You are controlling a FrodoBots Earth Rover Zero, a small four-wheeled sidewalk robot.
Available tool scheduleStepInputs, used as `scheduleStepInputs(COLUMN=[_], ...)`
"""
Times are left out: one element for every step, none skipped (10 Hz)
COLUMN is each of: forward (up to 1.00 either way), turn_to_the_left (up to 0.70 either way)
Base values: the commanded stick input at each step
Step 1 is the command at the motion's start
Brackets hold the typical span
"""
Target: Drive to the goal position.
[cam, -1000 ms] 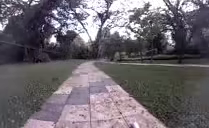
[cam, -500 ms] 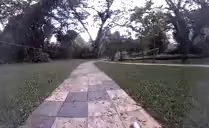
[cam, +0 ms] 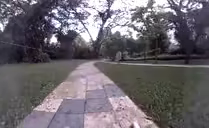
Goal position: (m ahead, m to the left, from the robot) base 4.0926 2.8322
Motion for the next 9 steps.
scheduleStepInputs(forward=[0.7, 0.7, 0.7, 0.7, 0.7, 0.7, 0.7, 0.7, 0.7], turn_to_the_left=[0.01, 0.07, 0.15, 0.15, 0.15, 0.15, 0.15, 0.15, 0.15])
